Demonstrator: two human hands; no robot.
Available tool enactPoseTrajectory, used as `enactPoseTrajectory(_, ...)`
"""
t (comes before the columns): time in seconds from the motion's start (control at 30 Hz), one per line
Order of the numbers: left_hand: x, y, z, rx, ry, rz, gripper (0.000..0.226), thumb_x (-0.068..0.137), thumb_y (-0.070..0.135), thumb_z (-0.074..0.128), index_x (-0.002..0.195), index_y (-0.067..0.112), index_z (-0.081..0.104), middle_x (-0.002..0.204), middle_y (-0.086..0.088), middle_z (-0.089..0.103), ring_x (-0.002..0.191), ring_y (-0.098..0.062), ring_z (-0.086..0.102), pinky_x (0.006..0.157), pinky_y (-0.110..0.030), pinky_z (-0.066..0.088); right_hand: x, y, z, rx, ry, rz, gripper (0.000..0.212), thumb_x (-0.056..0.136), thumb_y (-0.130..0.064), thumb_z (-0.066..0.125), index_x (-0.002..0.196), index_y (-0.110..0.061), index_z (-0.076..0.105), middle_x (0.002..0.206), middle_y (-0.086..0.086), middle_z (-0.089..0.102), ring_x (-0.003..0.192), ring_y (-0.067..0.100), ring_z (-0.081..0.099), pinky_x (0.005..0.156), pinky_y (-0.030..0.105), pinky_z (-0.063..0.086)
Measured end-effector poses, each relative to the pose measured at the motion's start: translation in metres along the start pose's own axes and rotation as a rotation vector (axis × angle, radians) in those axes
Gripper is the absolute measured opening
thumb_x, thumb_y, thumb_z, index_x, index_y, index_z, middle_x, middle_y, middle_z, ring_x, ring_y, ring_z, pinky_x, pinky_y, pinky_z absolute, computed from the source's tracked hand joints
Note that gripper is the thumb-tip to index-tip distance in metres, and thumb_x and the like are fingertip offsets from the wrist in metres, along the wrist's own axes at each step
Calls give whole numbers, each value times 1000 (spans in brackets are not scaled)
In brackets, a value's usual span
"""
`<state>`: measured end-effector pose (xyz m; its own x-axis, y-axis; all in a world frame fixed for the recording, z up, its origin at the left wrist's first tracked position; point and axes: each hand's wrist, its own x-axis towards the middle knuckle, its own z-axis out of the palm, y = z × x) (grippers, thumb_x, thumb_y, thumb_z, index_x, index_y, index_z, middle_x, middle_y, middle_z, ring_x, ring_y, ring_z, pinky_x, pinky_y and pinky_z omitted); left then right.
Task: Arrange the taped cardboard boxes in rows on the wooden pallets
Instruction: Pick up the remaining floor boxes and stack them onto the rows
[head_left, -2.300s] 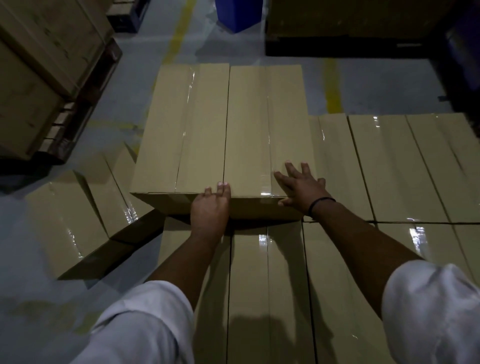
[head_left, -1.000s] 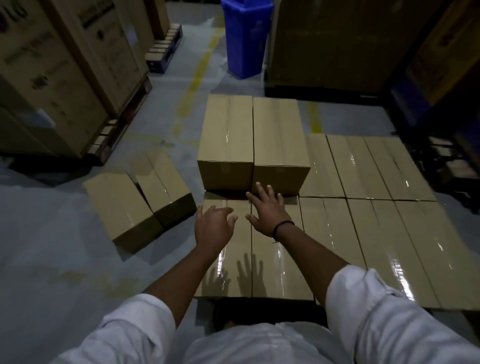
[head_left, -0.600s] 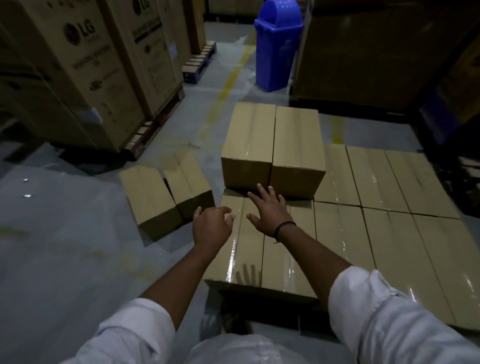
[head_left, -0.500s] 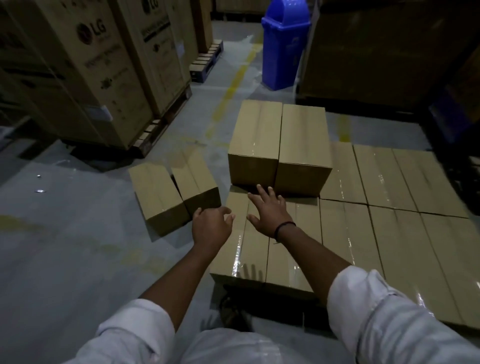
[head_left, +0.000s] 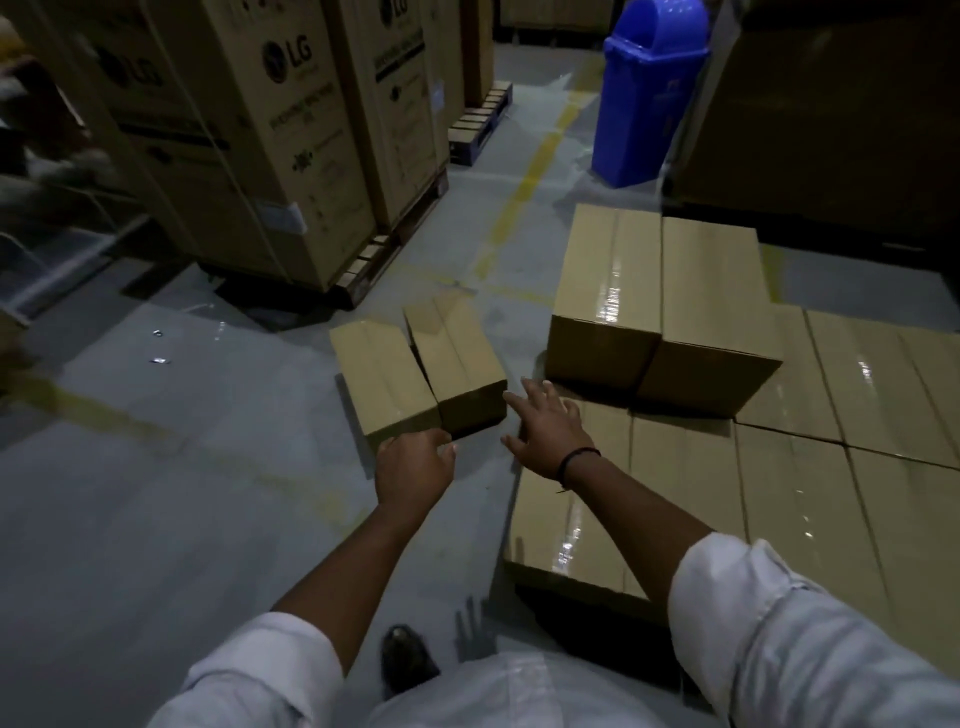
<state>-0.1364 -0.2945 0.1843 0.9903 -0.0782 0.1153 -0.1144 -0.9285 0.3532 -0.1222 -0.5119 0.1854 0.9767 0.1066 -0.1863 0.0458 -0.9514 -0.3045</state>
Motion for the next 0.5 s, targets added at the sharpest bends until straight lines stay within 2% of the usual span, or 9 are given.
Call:
enactPoseTrajectory(0.03, 6, -20, -6, 5, -7, -14, 17, 93, 36, 67, 92, 27, 81, 87, 2, 78, 80, -21, 71, 69, -27, 43, 14, -16, 4, 12, -4, -3, 68, 100, -47, 53, 159, -31, 23, 170, 4, 7, 156, 33, 4, 123, 58, 13)
enactPoseTrajectory(0.2, 36, -117, -39, 32, -50, -89, 17, 92, 34, 70, 92, 22, 81, 84, -8, 77, 76, -29, 72, 70, -34, 57, 79, -93, 34, 13, -72, -39, 69, 100, -50, 53, 159, -31, 25, 170, 1, 8, 155, 33, 8, 121, 59, 15)
enactPoseTrajectory(0.33, 70, -174, -58, 87, -74, -108, 24, 95, 39, 65, 97, 21, 80, 91, -4, 78, 82, -26, 73, 73, -34, 57, 119, -136, 46, 44, -85, -58, 69, 100, -50, 54, 159, -31, 24, 170, 3, 7, 155, 34, 4, 122, 58, 12)
enactPoseTrajectory(0.5, 104, -210, -64, 65, -41, -161, 23, 95, 40, 66, 100, 22, 80, 95, -1, 79, 84, -25, 74, 73, -31, 55, 160, -162, 54, 29, -135, -79, 70, 100, -48, 55, 160, -30, 23, 170, 5, 8, 155, 35, 3, 124, 57, 13)
